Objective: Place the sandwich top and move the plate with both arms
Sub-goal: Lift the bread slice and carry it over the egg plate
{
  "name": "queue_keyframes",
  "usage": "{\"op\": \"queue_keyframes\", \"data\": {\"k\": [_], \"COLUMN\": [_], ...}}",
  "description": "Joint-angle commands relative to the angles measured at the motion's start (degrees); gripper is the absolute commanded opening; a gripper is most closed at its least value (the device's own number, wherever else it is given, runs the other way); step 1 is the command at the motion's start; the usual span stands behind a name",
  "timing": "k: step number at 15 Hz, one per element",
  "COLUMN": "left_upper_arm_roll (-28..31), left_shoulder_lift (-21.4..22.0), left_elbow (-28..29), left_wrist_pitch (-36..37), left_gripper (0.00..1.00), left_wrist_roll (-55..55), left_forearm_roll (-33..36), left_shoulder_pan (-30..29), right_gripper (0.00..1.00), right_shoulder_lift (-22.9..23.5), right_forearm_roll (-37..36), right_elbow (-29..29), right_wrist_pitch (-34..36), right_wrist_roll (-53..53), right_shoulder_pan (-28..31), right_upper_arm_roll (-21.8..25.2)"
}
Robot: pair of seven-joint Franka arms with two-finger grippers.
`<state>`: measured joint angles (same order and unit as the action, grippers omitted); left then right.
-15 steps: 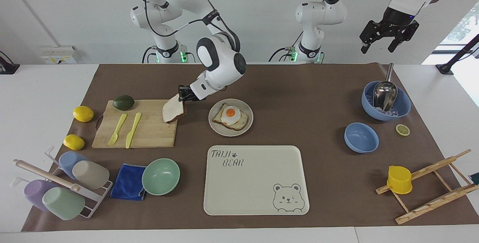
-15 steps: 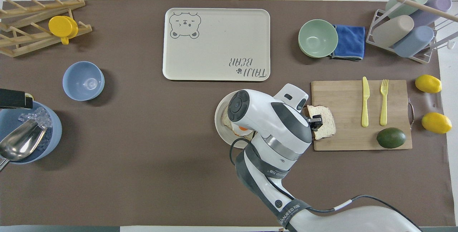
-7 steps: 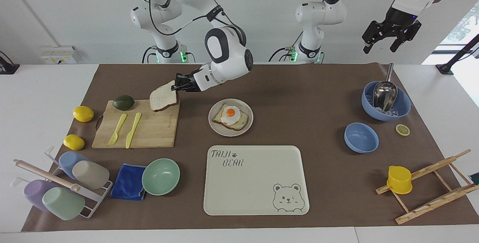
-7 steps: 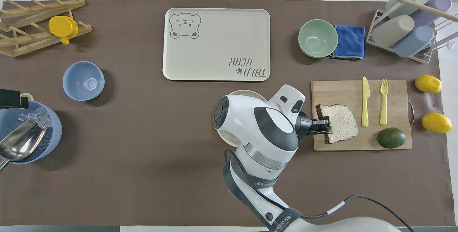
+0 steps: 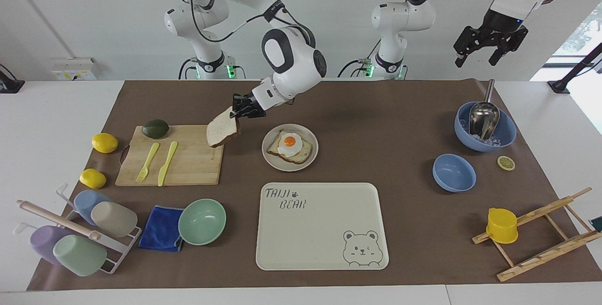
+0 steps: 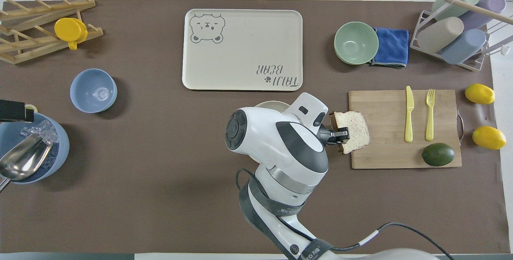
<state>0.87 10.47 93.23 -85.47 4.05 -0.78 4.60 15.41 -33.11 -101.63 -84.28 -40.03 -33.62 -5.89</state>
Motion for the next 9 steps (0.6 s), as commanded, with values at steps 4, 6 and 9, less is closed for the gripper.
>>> {"op": "queue_keyframes", "data": {"k": [4,6,9], "left_upper_arm_roll": [-0.25,-0.25,-0.25], "left_shoulder_lift": [1.13,1.56,2.18], "left_elbow": [0.9,1.59,2.83], "left_wrist_pitch": [0.39,0.31,-0.48], "left_gripper": [1.0,1.0,1.0], "left_wrist_roll": [-0.44,-0.44,-0.62], "left_forearm_roll": [-0.01,-0.01,-0.01], "left_shoulder_pan": [-0.39,-0.39,-0.39], "right_gripper": [0.0,0.0,0.0], "right_shoulder_lift": [5.14,6.82,9.28], "right_forearm_roll": [2.87,4.55,4.46], "right_elbow": [11.79,13.83,14.62], "right_wrist_pitch": [0.0,0.0,-0.09], "right_wrist_roll": [1.44,1.54,1.36], "right_shoulder_pan": [-1.53,-1.88,-2.58], "right_upper_arm_roll": [-2.98,-4.21,-6.94]}}
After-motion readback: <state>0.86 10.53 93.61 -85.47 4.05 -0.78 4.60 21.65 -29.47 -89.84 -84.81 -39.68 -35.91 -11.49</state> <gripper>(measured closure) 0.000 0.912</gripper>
